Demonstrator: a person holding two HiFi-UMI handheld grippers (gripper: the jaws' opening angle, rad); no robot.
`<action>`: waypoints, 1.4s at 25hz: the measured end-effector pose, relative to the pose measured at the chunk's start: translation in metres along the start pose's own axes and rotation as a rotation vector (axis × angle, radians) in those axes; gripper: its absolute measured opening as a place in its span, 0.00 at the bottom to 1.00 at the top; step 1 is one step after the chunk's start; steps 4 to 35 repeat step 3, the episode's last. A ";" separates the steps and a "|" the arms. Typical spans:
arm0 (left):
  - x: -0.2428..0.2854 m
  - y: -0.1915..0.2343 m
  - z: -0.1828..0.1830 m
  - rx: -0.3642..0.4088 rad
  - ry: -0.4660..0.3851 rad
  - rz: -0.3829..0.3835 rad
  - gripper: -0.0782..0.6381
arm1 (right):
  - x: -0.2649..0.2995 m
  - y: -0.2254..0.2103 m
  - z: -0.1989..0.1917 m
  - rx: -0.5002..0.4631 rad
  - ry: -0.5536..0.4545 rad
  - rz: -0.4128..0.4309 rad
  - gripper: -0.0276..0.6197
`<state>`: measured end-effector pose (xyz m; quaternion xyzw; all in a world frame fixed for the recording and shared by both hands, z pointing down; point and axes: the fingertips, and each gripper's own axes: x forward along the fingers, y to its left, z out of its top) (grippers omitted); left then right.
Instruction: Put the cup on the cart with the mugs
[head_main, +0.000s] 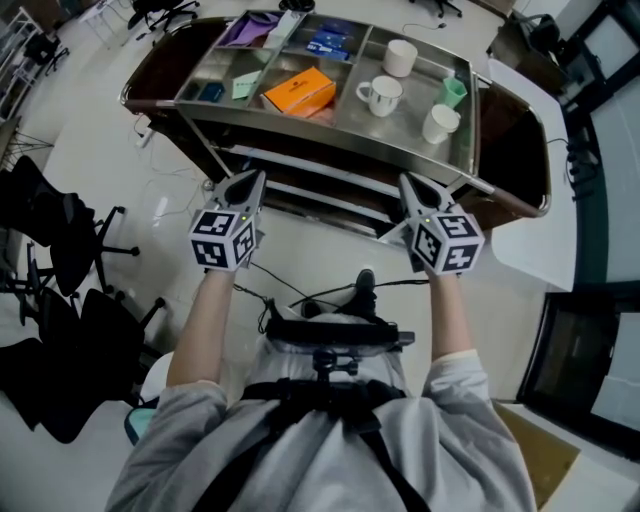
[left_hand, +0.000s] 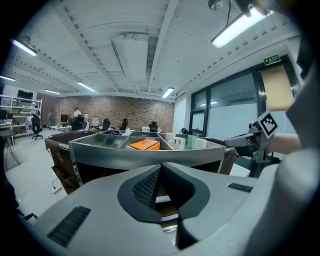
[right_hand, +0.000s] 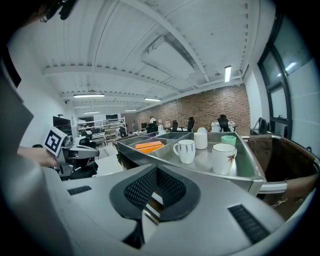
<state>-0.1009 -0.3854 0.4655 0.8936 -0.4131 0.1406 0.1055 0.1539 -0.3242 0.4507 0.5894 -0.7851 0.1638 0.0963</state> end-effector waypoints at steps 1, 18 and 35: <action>-0.001 0.002 -0.002 0.000 0.002 0.000 0.11 | 0.001 0.001 0.000 0.000 0.001 0.000 0.04; -0.003 0.007 -0.005 0.000 0.007 -0.001 0.11 | 0.004 0.004 -0.001 0.001 0.005 0.000 0.04; -0.003 0.007 -0.005 0.000 0.007 -0.001 0.11 | 0.004 0.004 -0.001 0.001 0.005 0.000 0.04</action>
